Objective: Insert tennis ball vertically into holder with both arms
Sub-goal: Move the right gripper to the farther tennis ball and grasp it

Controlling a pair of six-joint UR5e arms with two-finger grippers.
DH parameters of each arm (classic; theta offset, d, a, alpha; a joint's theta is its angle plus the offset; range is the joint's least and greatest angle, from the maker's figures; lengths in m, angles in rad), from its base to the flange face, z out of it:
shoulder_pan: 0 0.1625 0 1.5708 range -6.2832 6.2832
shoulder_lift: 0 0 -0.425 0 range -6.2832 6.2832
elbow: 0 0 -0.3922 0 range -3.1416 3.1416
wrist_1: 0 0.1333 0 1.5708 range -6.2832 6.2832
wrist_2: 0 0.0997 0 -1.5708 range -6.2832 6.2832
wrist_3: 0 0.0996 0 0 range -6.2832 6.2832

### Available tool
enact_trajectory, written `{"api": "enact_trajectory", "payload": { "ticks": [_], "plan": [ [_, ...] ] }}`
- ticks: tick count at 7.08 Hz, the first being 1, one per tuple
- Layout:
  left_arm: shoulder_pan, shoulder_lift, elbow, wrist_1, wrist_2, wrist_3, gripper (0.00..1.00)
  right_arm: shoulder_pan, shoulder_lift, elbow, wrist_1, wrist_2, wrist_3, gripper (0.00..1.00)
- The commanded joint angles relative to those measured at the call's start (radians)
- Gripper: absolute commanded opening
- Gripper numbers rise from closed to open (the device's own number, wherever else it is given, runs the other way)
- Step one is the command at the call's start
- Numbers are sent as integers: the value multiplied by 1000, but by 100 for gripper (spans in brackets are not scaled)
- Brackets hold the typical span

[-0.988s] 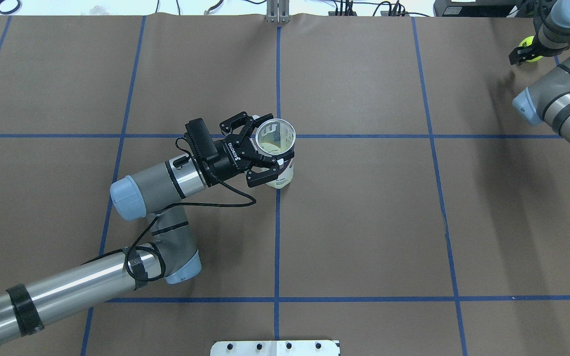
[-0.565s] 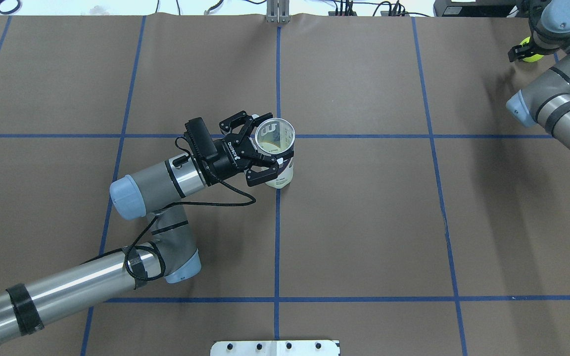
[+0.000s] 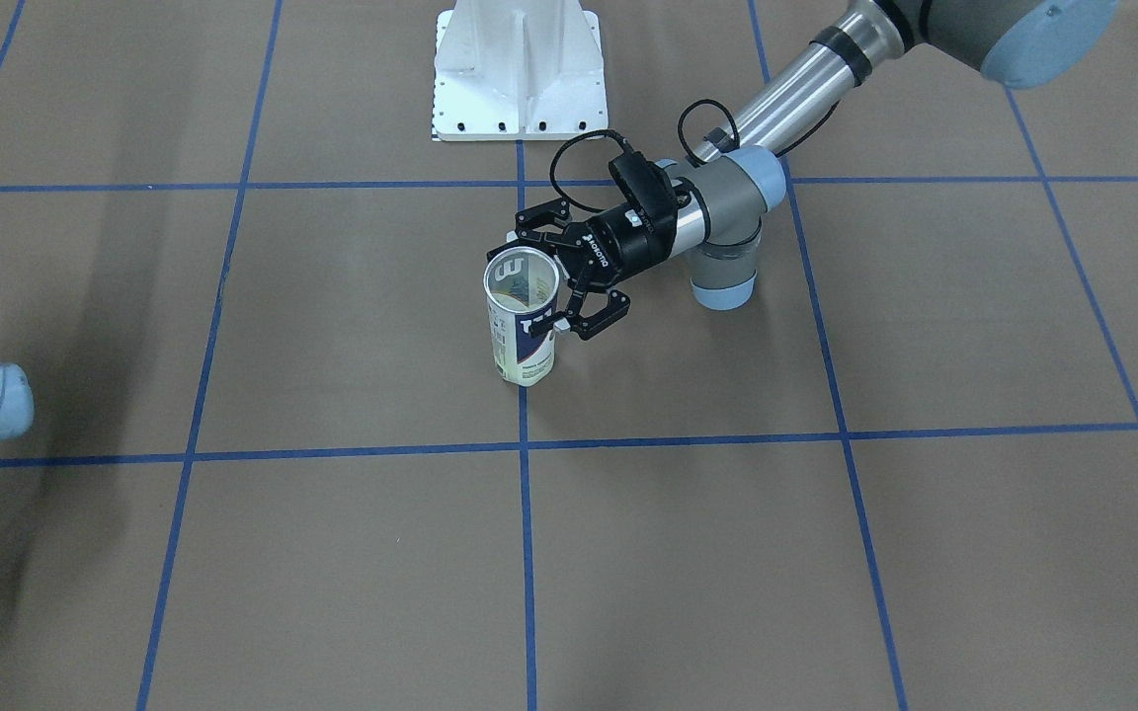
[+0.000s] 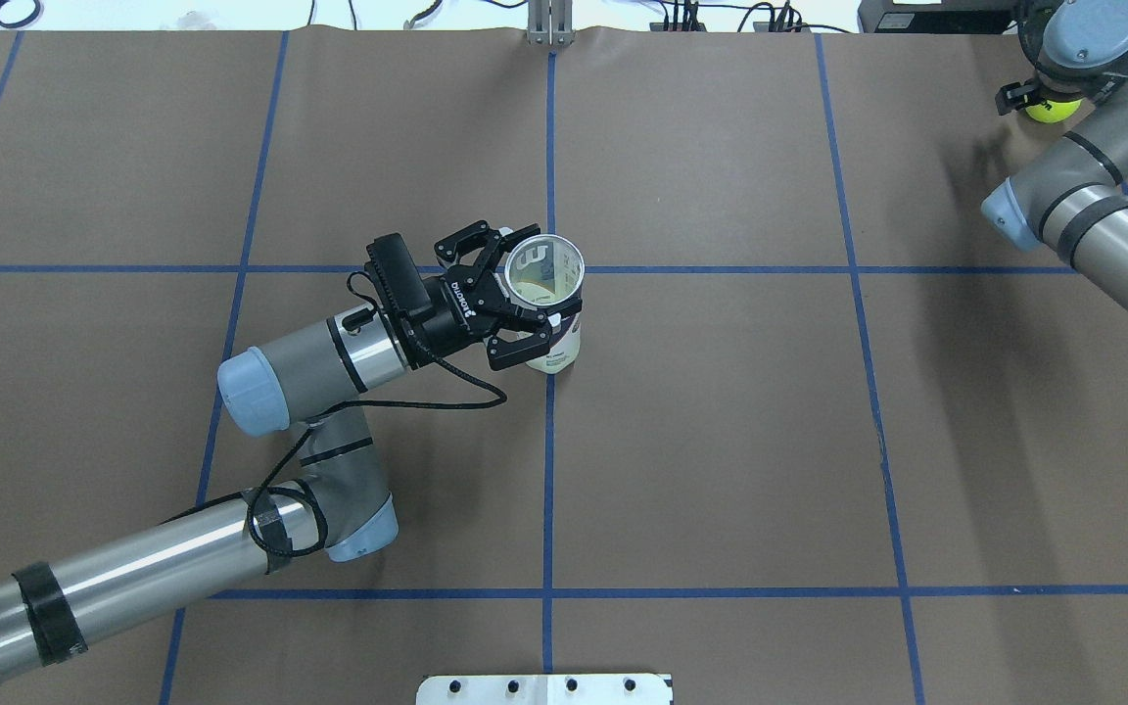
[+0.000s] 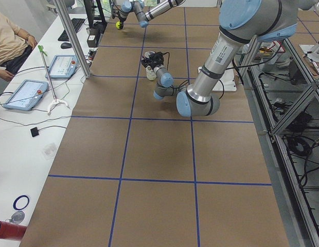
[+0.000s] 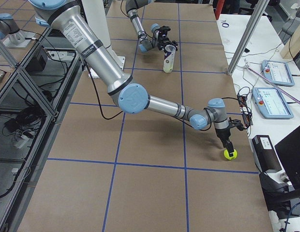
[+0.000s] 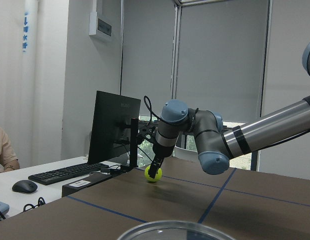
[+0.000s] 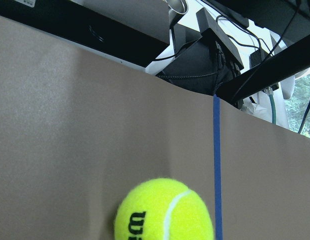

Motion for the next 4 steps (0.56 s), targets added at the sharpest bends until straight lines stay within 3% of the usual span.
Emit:
{"api": "enact_trajectory", "payload": {
  "ticks": [1, 3, 4],
  "plan": [
    [2, 0, 0, 0, 0, 0, 98, -13, 15, -14, 0, -14, 0, 98],
    [2, 0, -1, 0, 1, 0, 98, -20, 15, -37, 0, -46, 0, 93],
    [2, 0, -1, 0, 1, 0, 98, -20, 14, -37, 0, -47, 0, 76]
  ]
}}
